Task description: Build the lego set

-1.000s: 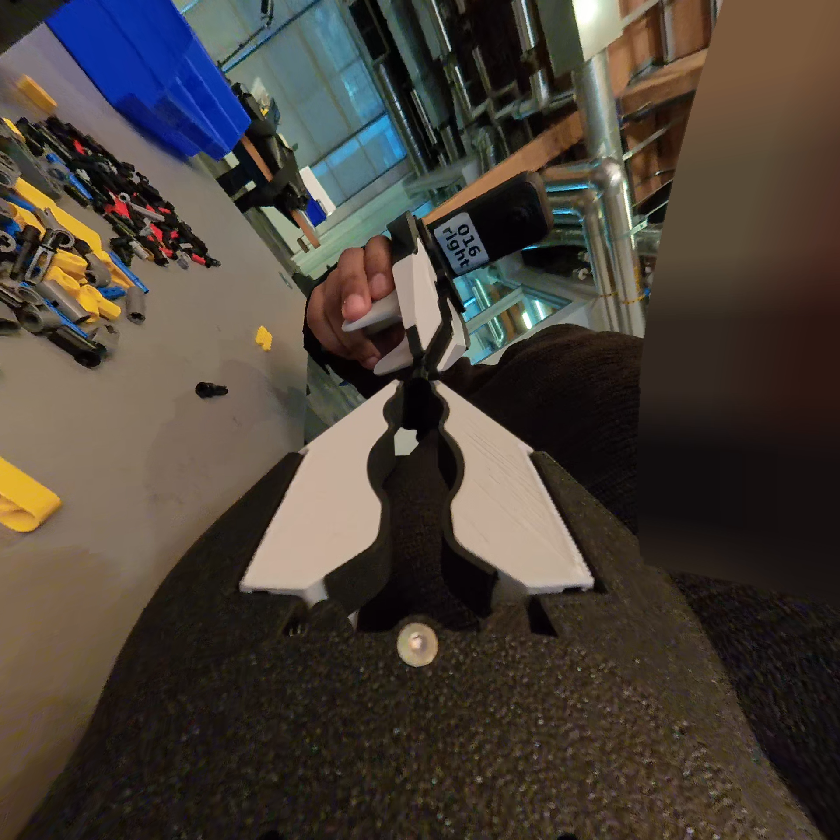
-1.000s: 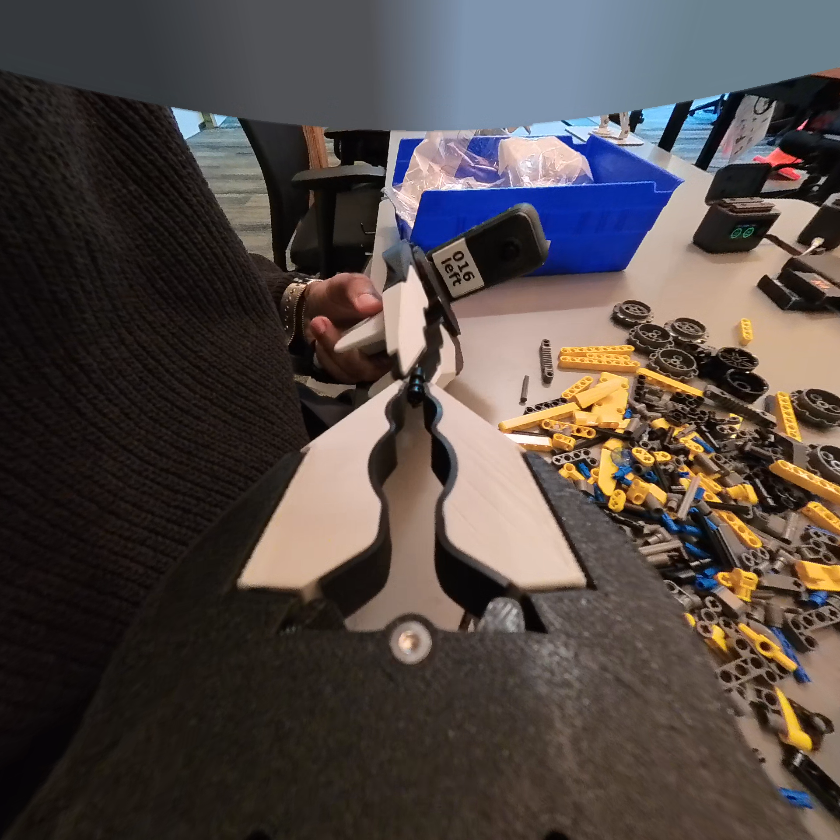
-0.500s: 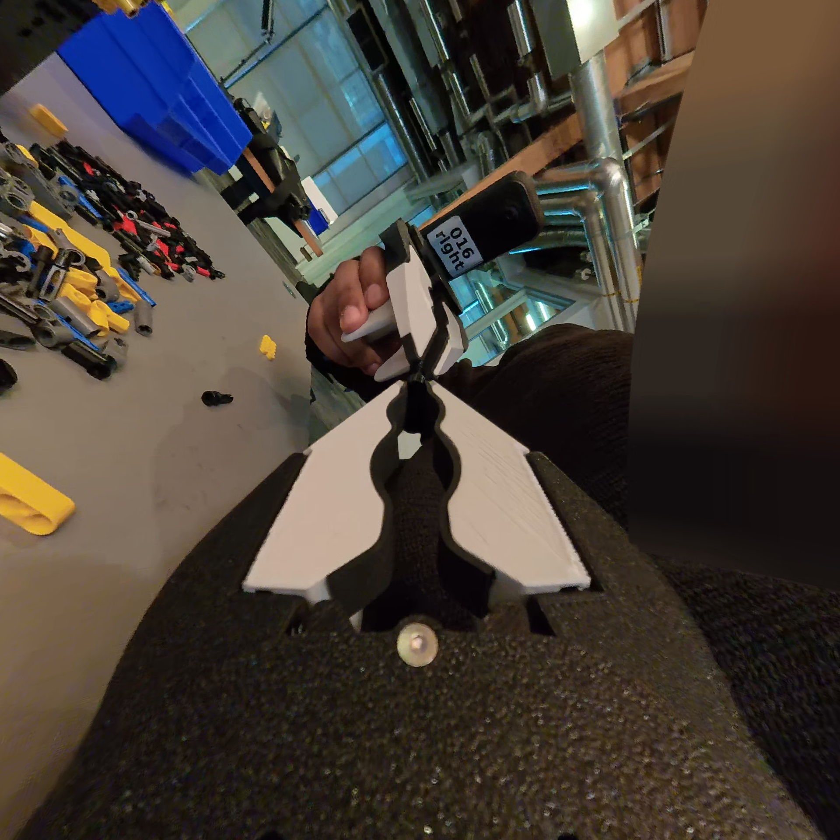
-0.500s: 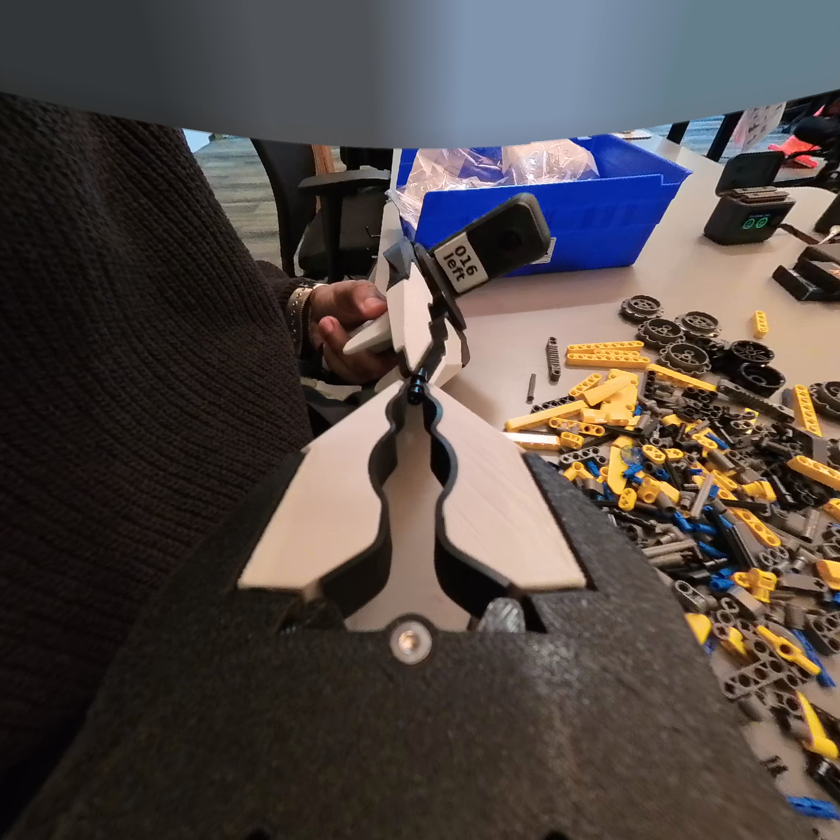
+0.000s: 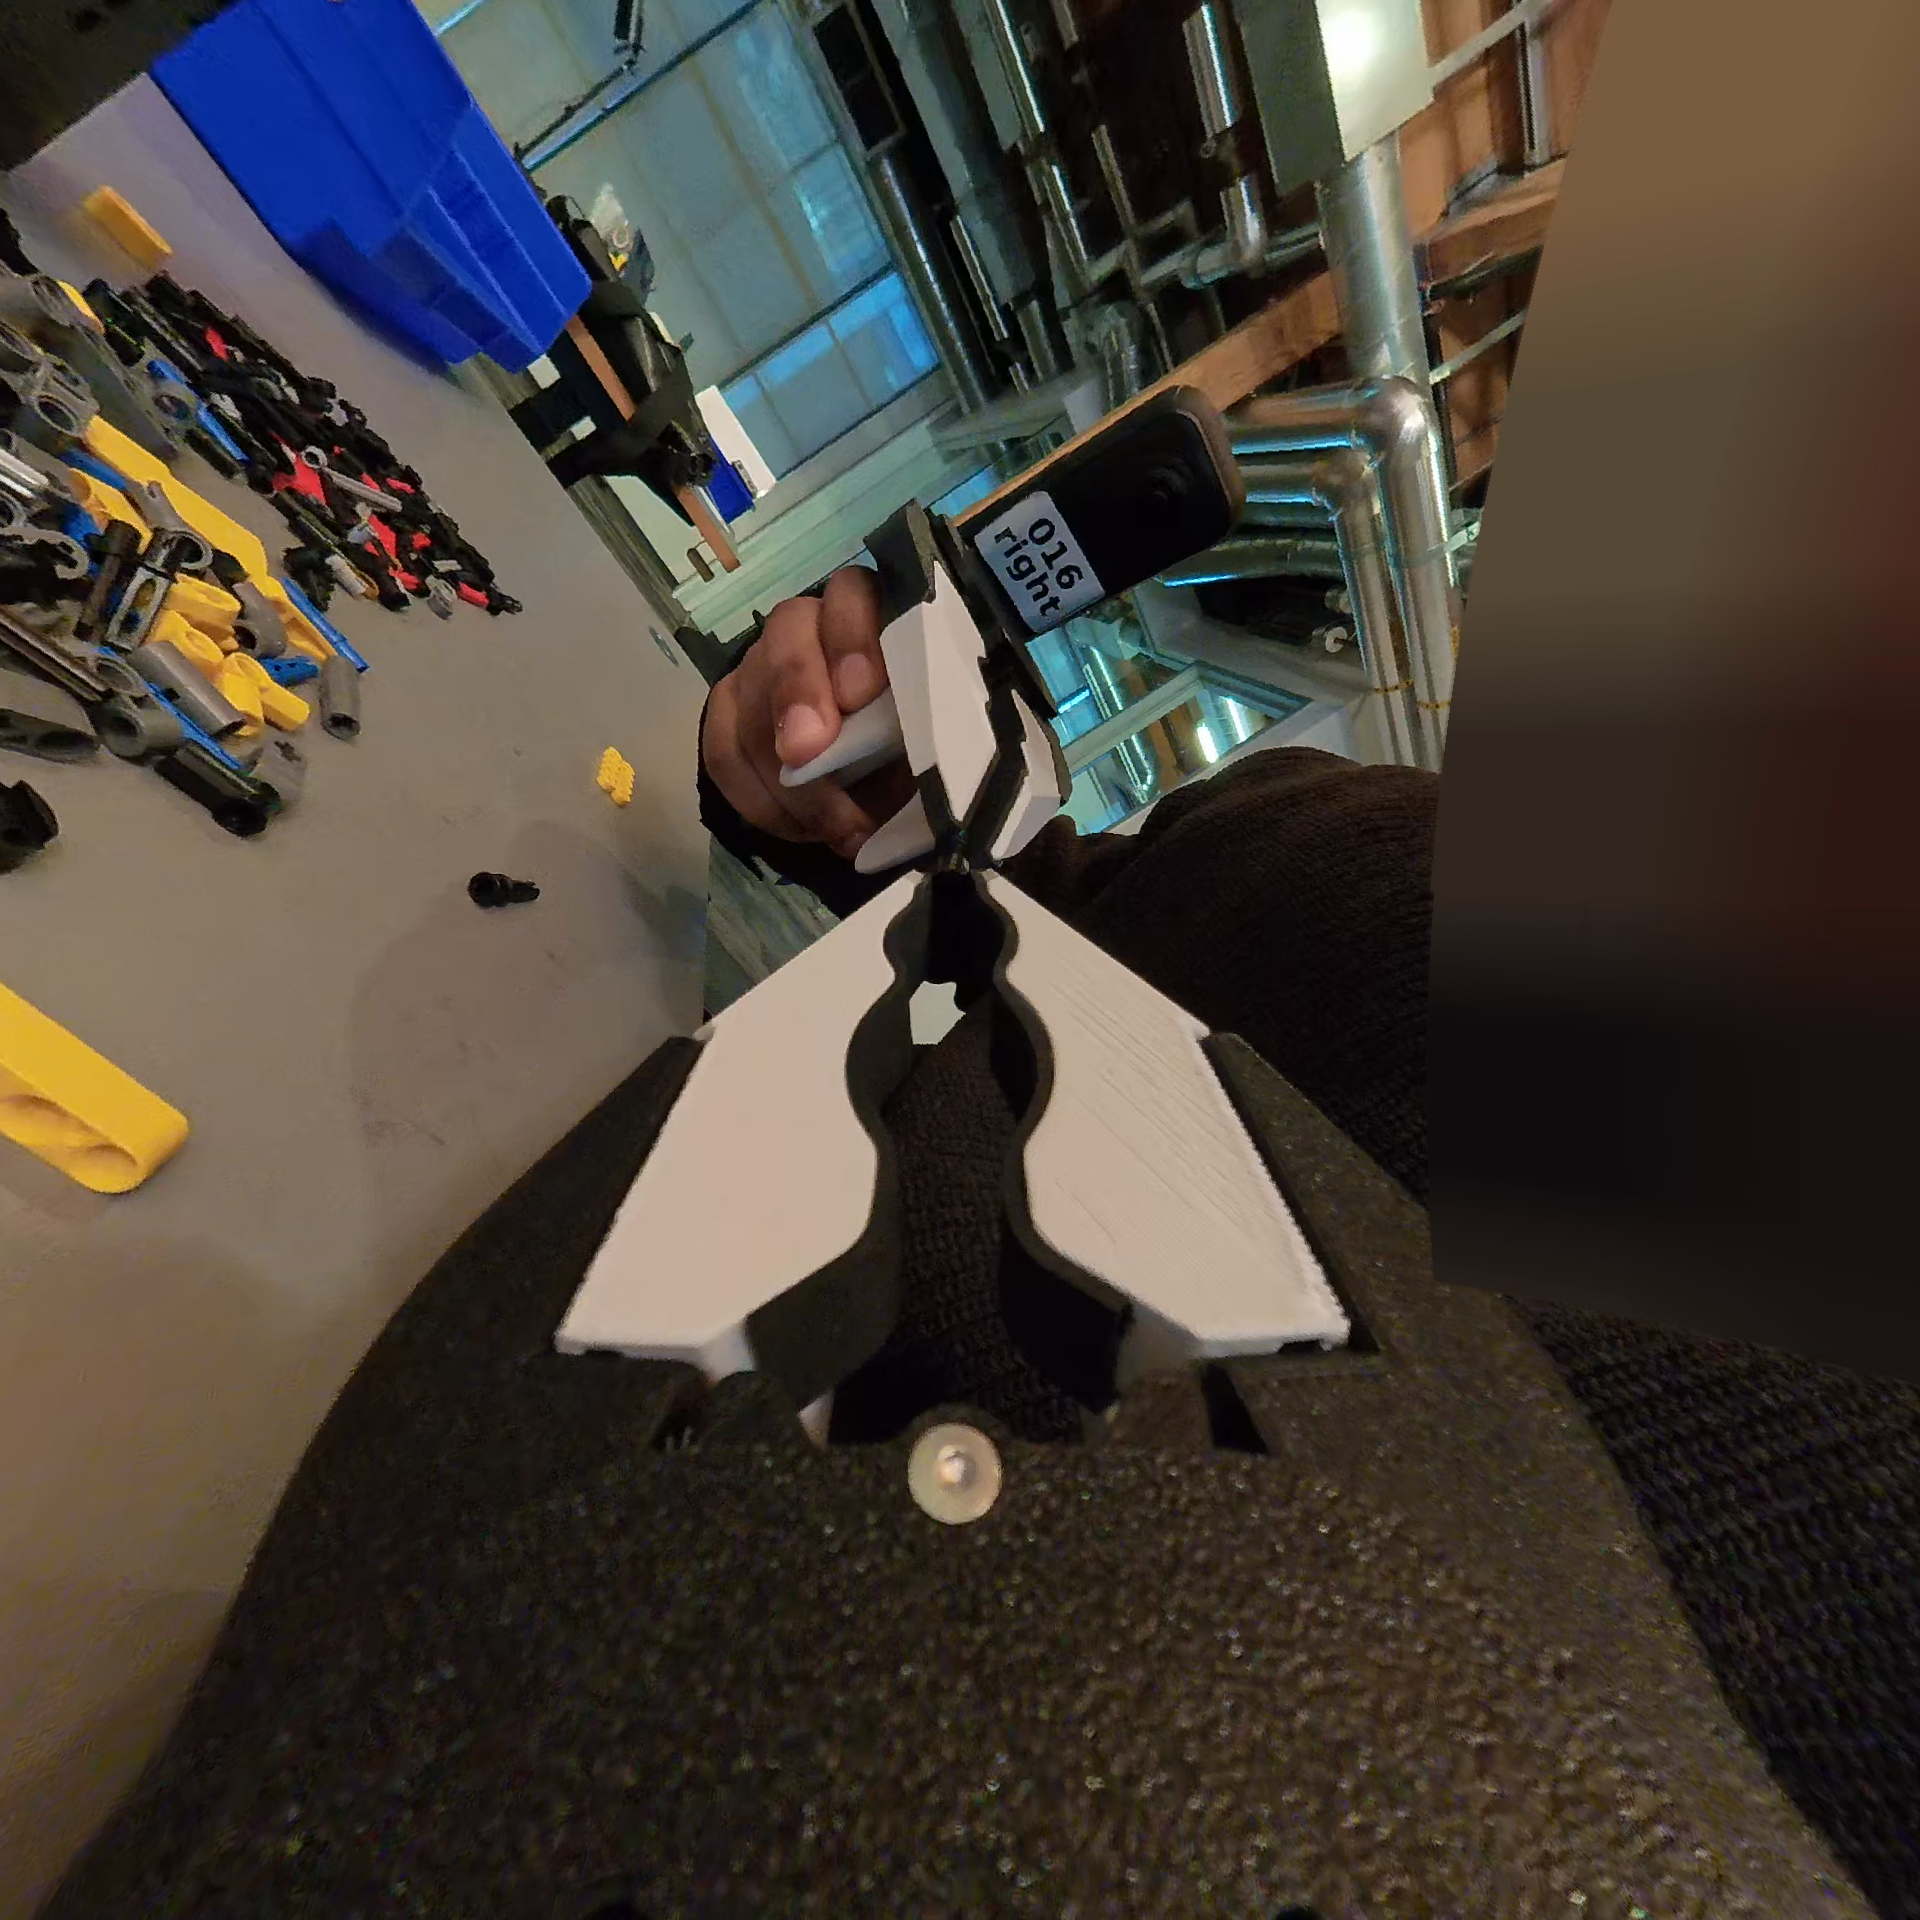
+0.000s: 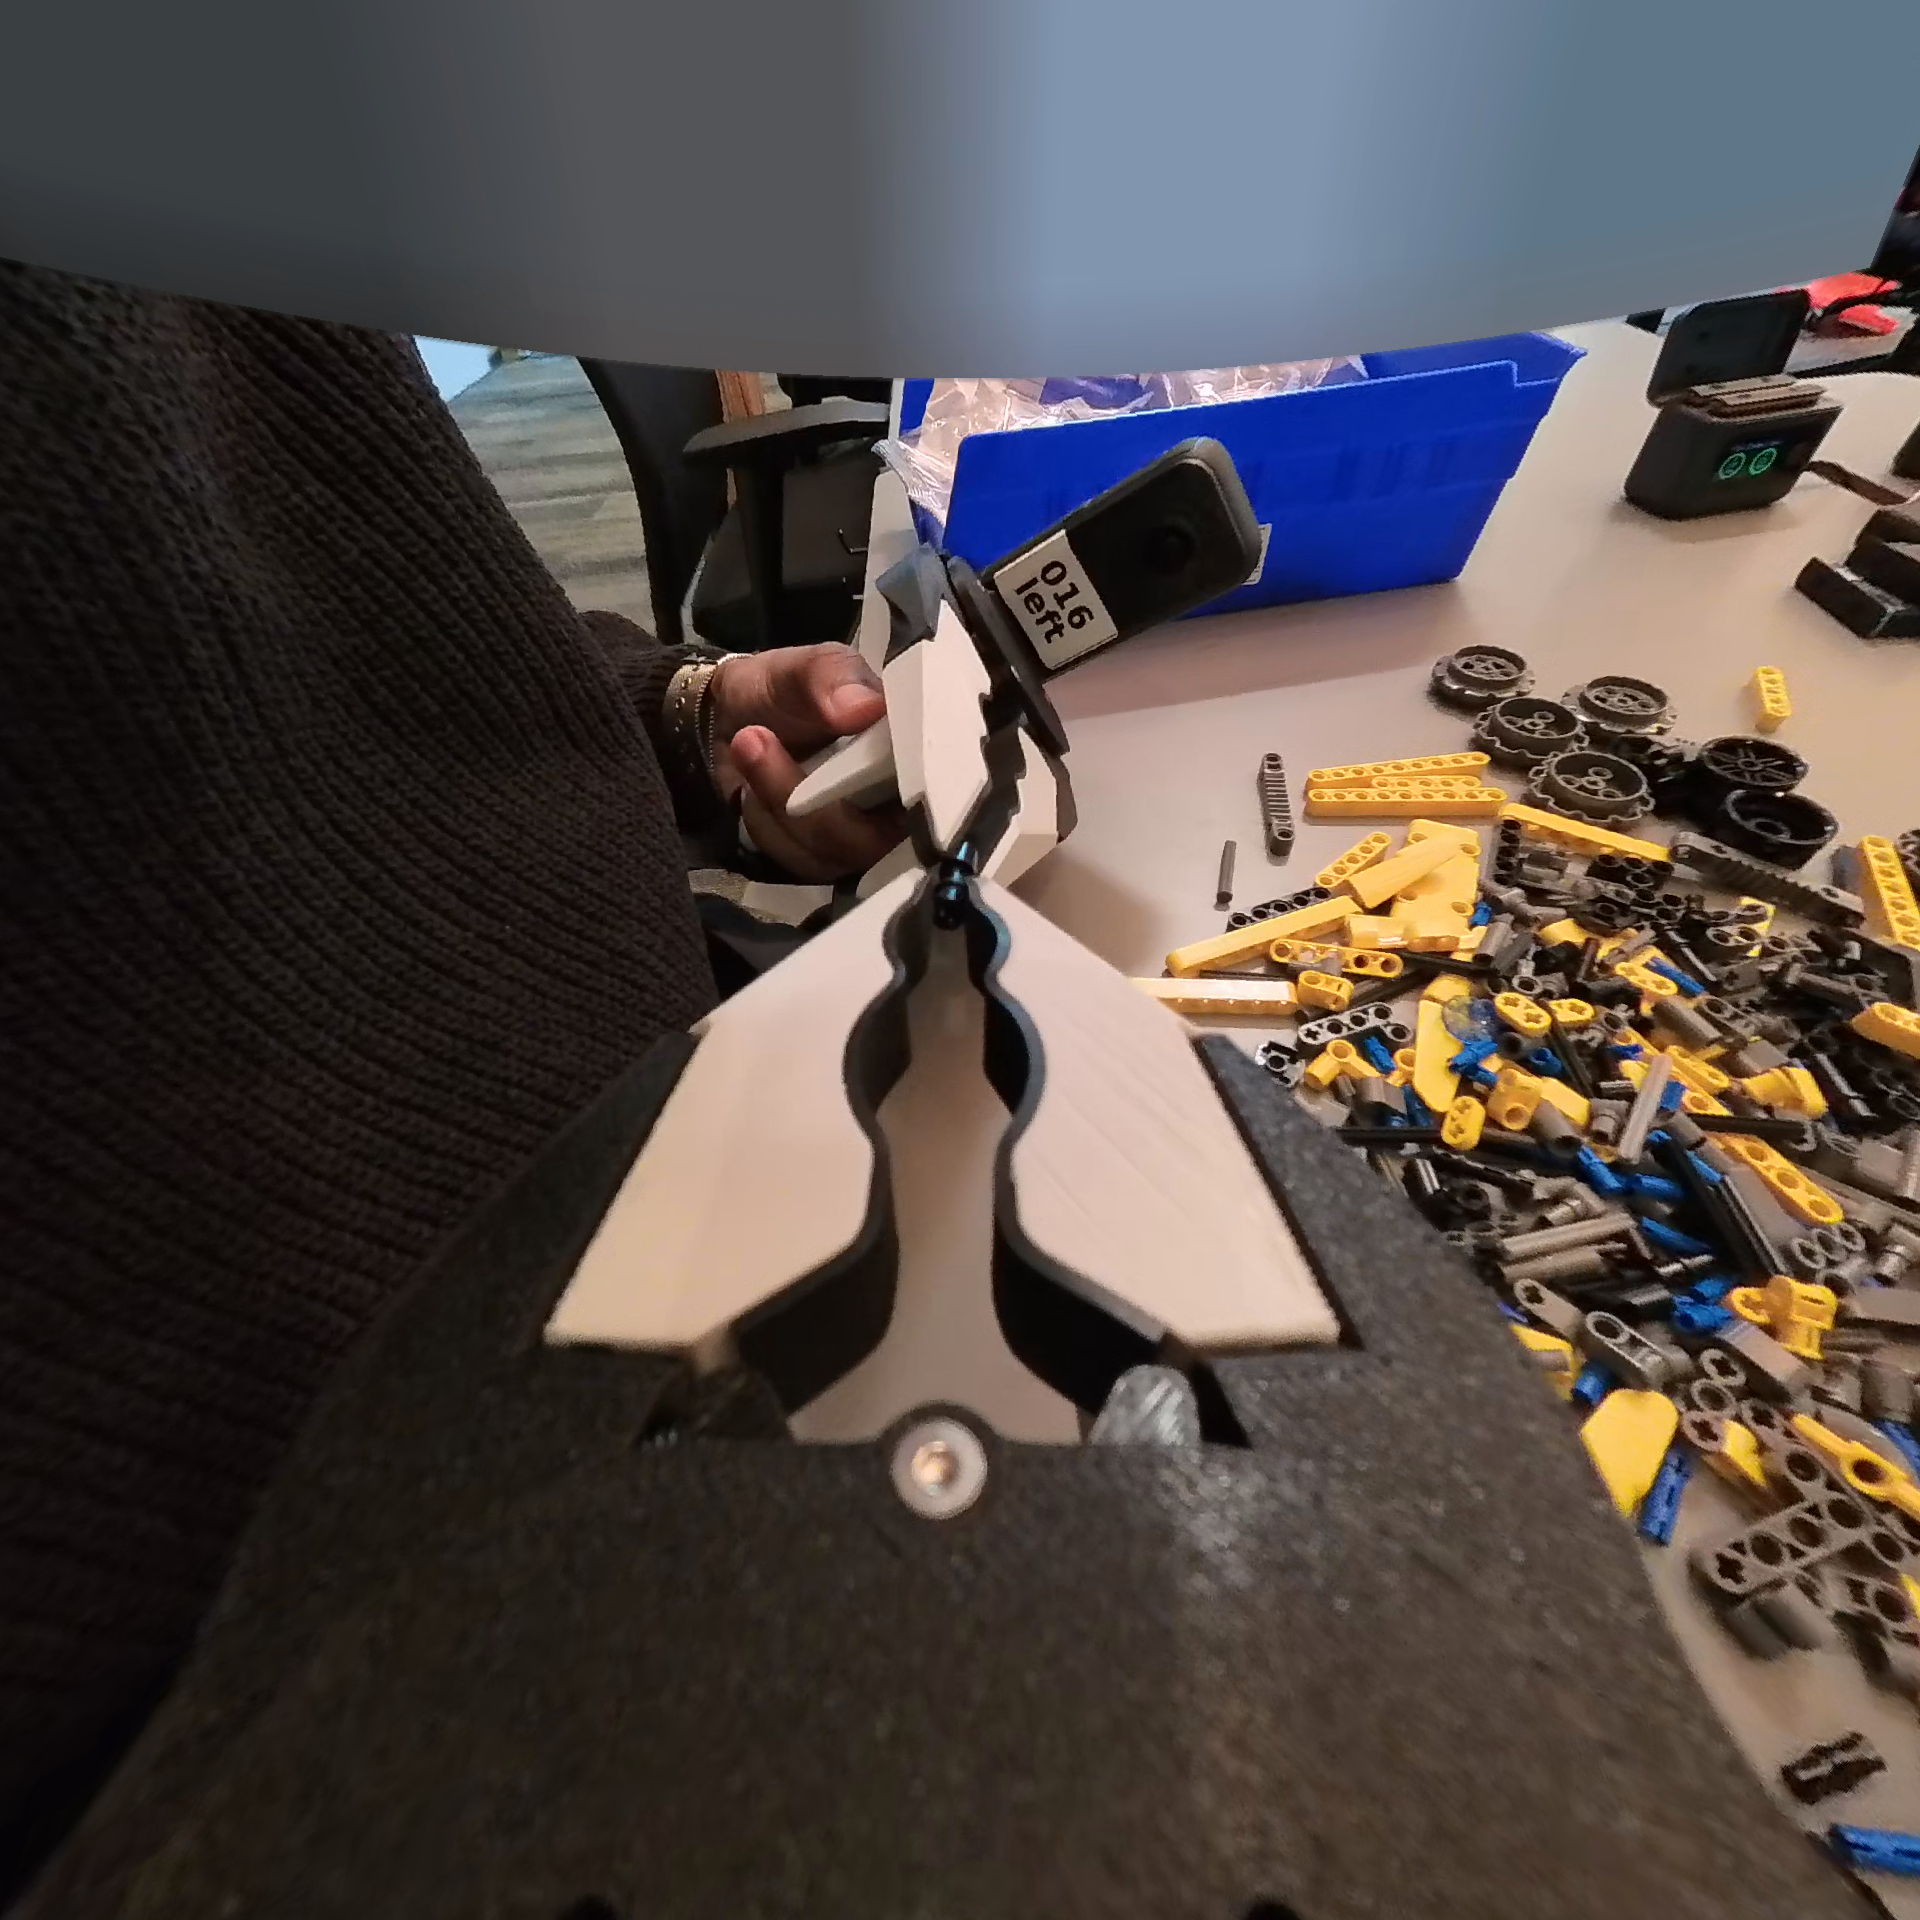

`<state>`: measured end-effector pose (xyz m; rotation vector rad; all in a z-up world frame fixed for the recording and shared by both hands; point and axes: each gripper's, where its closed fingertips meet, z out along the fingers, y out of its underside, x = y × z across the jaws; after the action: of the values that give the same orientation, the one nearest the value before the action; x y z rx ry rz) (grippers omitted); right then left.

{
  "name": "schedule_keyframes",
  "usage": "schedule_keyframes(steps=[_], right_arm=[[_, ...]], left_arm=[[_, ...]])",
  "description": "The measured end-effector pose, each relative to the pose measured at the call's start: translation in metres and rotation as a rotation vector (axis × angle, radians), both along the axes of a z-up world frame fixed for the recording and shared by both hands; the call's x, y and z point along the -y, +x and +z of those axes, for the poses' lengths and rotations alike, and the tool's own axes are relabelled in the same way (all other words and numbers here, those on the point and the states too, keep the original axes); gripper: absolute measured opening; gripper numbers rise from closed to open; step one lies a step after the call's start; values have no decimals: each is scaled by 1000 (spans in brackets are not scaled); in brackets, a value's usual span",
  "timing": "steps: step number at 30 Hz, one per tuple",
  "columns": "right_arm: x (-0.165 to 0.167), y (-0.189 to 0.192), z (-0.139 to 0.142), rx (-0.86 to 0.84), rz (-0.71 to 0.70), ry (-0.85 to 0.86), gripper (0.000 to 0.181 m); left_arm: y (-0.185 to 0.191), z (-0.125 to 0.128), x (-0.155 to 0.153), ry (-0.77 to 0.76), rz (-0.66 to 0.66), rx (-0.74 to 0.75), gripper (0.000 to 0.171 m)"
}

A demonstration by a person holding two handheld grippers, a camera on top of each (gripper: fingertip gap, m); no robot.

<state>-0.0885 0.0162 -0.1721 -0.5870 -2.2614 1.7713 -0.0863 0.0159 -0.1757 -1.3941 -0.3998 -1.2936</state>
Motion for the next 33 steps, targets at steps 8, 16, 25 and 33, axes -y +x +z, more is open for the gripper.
schedule_keyframes(steps=[8,16,25,33], right_arm=[[4,-2,-1,-29,-2,44,4],[3,-3,-1,-48,-36,34,5],[-2,-2,-6,-41,-71,59,14],[-14,-6,-12,-64,-136,103,6]], left_arm=[[2,1,-3,5,0,11,5],[1,1,-3,7,2,17,5],[2,0,-4,-1,9,0,5],[-7,-8,-11,-58,124,-88,31]])
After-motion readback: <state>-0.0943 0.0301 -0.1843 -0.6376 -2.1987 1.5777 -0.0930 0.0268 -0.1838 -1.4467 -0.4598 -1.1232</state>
